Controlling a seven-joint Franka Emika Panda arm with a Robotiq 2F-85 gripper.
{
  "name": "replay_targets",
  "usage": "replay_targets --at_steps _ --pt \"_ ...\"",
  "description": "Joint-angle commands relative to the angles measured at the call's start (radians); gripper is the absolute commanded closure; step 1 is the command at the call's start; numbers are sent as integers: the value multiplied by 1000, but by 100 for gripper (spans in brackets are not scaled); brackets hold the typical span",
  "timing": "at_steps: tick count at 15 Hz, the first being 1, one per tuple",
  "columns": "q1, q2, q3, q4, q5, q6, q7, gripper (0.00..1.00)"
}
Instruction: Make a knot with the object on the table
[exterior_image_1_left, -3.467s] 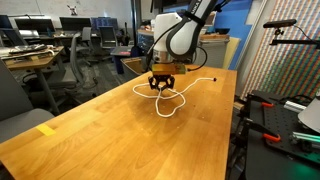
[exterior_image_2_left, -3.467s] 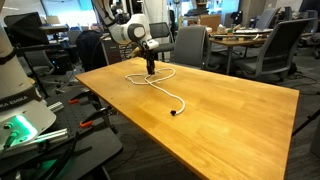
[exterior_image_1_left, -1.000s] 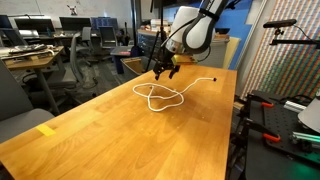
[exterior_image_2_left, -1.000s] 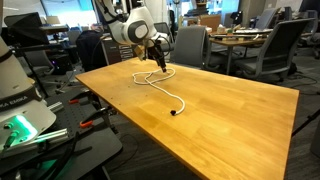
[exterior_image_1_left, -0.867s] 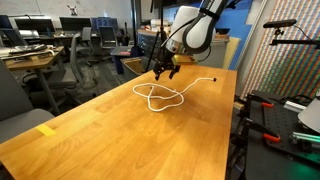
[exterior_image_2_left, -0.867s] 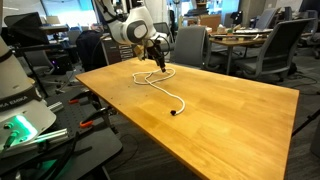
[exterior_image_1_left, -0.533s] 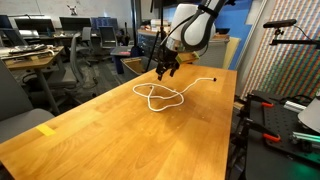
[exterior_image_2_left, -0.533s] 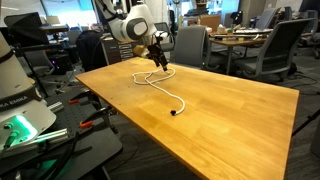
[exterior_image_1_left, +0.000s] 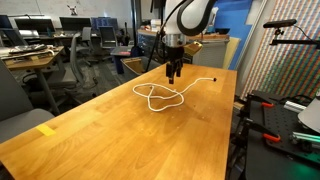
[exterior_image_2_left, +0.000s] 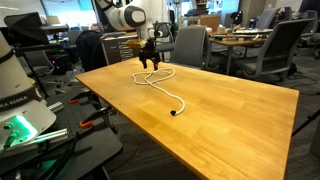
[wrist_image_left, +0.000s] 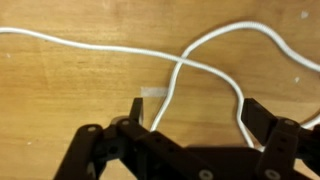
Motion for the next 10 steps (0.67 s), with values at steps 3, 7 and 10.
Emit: replay_targets --at_steps 3,7,10 --pt "14 65 14 2 -17 -2 36 0" --pt "83 132 -70 7 -72 165 200 0" --pt "35 90 -75 12 -35 128 155 0"
